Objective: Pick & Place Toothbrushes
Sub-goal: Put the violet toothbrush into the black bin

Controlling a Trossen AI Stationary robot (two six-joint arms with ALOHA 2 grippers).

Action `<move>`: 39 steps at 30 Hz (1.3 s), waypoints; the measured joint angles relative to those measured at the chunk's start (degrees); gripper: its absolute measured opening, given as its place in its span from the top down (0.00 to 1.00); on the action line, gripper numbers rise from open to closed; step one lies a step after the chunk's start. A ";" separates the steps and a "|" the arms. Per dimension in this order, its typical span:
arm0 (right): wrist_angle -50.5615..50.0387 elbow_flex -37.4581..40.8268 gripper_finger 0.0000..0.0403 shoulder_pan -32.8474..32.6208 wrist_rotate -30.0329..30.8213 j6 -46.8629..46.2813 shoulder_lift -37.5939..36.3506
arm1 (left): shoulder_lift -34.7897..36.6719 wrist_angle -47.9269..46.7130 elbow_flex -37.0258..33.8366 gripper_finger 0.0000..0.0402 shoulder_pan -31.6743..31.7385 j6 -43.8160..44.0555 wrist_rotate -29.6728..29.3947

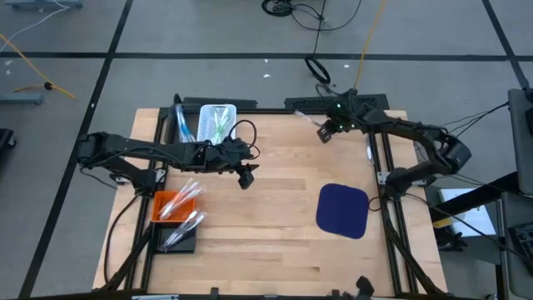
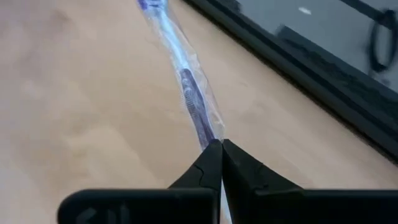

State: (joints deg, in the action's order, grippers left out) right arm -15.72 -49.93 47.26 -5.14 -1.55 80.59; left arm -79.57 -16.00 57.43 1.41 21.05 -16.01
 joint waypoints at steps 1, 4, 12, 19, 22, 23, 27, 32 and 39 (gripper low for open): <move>0.26 0.00 1.00 -1.14 -0.63 -0.63 -0.51 | 0.00 0.00 0.00 0.51 0.00 -0.16 0.00; 1.39 0.00 1.00 -4.65 -2.56 -1.72 -1.78 | 0.00 -0.01 0.00 0.51 0.00 0.05 0.00; 3.72 -0.07 1.00 -14.39 -2.67 -3.33 -3.40 | 0.00 -0.03 0.00 0.51 -1.67 0.13 -0.11; 9.44 -0.09 1.00 -20.50 -2.70 -4.69 -3.53 | 0.00 -0.03 0.00 0.51 -3.65 -0.01 -1.21; 13.10 -0.09 1.00 -22.89 -4.42 -5.39 -3.55 | 0.00 -0.03 0.00 0.51 -4.49 0.06 -3.01; 14.52 -0.09 1.00 -23.73 -5.43 -5.51 -3.55 | 0.00 -0.01 0.00 0.51 -4.71 0.08 -3.65; 20.94 0.26 1.00 -27.44 -5.94 -5.79 -3.57 | 0.00 0.47 0.00 0.51 -5.55 0.03 -6.19; 34.29 3.61 1.00 -30.98 -8.63 -7.76 -3.57 | 0.00 6.82 0.02 0.51 -6.96 -3.45 -8.18; 58.76 11.41 1.00 -34.86 -8.61 -12.64 -3.57 | 0.00 17.62 0.02 0.51 -8.44 -10.52 -8.68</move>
State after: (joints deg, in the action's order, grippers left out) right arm 43.04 -38.52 12.40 -13.75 -14.19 77.01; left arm -79.57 1.62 57.45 -7.03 10.53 -24.69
